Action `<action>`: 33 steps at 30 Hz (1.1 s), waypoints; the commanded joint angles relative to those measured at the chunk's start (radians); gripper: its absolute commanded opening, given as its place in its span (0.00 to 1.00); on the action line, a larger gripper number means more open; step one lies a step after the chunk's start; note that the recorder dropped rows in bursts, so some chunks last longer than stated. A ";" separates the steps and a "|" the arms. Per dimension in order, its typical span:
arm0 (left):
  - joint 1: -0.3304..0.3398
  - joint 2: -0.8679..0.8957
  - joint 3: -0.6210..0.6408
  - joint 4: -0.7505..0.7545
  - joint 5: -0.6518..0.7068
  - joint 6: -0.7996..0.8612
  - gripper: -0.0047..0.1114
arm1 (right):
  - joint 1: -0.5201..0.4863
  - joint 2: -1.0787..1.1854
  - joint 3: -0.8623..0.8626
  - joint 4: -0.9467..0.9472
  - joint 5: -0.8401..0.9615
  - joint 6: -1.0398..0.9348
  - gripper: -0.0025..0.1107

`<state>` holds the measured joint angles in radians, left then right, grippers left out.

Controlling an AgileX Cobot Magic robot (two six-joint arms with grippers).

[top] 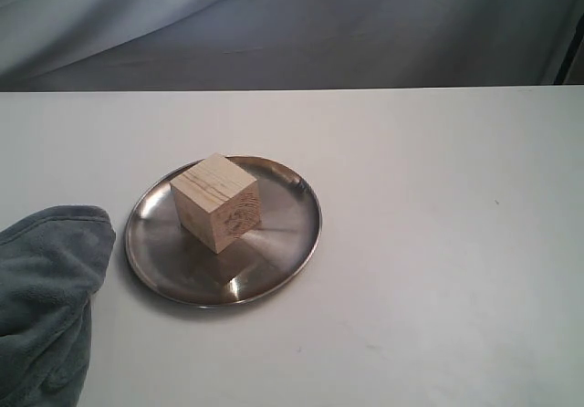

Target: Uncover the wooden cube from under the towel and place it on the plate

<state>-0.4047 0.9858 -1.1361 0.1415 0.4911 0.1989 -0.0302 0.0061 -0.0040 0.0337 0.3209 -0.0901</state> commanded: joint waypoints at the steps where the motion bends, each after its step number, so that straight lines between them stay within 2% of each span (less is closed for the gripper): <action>1: -0.001 -0.105 0.086 0.006 -0.076 -0.007 0.04 | 0.000 -0.006 0.004 0.004 -0.014 -0.008 0.02; 7: -0.001 -0.224 0.217 0.006 -0.145 -0.031 0.04 | 0.000 -0.006 0.004 0.004 -0.014 -0.008 0.02; 22: -0.001 -0.426 0.487 0.006 -0.209 -0.123 0.04 | 0.000 -0.006 0.004 0.004 -0.014 -0.008 0.02; 27: -0.001 -0.484 0.549 0.006 -0.198 -0.123 0.04 | 0.000 -0.006 0.004 0.004 -0.014 -0.008 0.02; 33: -0.001 -0.508 0.560 0.006 -0.205 -0.115 0.04 | 0.000 -0.006 0.004 0.004 -0.014 -0.008 0.02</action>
<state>-0.4047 0.4864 -0.5839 0.1458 0.2997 0.0890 -0.0302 0.0061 -0.0040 0.0337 0.3209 -0.0901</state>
